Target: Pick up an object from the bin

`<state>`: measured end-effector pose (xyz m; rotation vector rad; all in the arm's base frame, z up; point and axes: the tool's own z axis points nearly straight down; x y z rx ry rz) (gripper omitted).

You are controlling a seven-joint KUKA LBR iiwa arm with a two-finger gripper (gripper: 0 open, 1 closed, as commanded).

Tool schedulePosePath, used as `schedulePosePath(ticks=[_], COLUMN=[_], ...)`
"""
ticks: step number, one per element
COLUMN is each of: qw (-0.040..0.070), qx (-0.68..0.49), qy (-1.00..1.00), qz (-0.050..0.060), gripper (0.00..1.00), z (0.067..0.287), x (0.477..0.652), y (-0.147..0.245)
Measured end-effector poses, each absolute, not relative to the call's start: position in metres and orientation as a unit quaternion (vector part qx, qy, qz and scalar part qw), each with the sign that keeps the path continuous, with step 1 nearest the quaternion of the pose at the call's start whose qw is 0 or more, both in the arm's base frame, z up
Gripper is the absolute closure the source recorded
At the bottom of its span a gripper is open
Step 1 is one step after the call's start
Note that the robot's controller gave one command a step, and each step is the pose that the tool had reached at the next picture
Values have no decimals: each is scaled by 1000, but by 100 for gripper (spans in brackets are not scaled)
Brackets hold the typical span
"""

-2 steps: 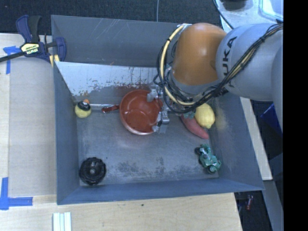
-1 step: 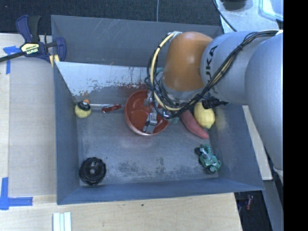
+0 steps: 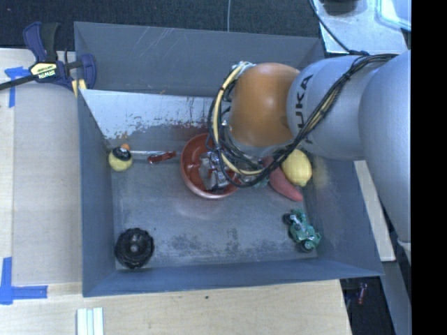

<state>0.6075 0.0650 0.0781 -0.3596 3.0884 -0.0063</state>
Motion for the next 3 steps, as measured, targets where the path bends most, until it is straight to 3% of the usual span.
schedulePosePath(ticks=[2,3], qw=[16,12], qx=[-120,-119], qy=[993,993], qz=[-2,-2], gripper=[100,100], z=[85,112], x=[605,603], y=[66,65])
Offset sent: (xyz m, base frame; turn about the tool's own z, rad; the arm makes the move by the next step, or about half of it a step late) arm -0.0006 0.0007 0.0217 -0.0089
